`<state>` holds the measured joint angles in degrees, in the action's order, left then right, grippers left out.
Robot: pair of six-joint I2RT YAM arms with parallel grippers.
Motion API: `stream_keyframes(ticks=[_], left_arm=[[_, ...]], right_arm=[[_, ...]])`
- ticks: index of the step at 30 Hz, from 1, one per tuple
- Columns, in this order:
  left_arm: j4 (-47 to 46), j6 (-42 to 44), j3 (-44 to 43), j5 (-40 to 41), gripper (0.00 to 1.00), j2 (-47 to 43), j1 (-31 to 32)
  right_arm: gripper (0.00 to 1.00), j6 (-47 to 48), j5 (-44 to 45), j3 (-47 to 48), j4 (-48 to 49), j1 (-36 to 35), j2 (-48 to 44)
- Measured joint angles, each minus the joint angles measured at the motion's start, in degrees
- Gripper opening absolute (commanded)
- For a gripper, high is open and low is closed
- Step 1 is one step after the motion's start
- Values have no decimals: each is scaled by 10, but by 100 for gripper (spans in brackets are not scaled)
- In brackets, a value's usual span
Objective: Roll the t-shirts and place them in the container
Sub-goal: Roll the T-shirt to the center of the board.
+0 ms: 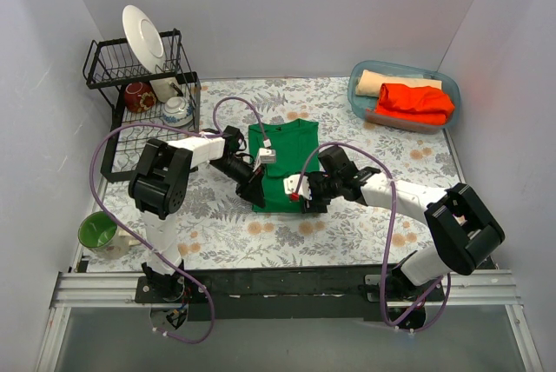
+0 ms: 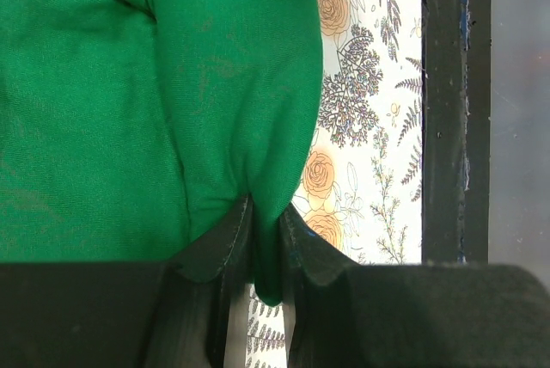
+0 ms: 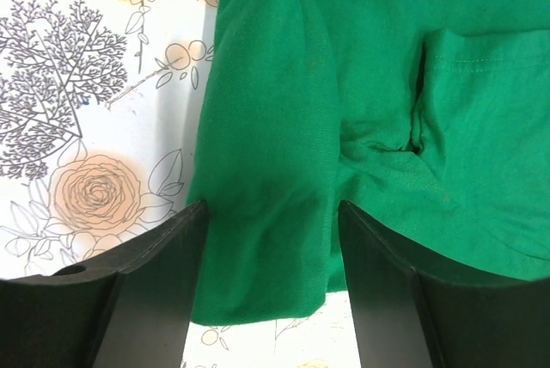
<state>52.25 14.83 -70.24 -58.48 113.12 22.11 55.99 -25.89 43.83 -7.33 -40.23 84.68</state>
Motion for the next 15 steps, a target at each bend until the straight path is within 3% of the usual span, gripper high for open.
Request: stream_keyframes(ticks=[15], left_arm=[[5, 7, 0, -2, 13, 0, -12]], right_arm=[[76, -19, -19, 11, -33, -8, -1]])
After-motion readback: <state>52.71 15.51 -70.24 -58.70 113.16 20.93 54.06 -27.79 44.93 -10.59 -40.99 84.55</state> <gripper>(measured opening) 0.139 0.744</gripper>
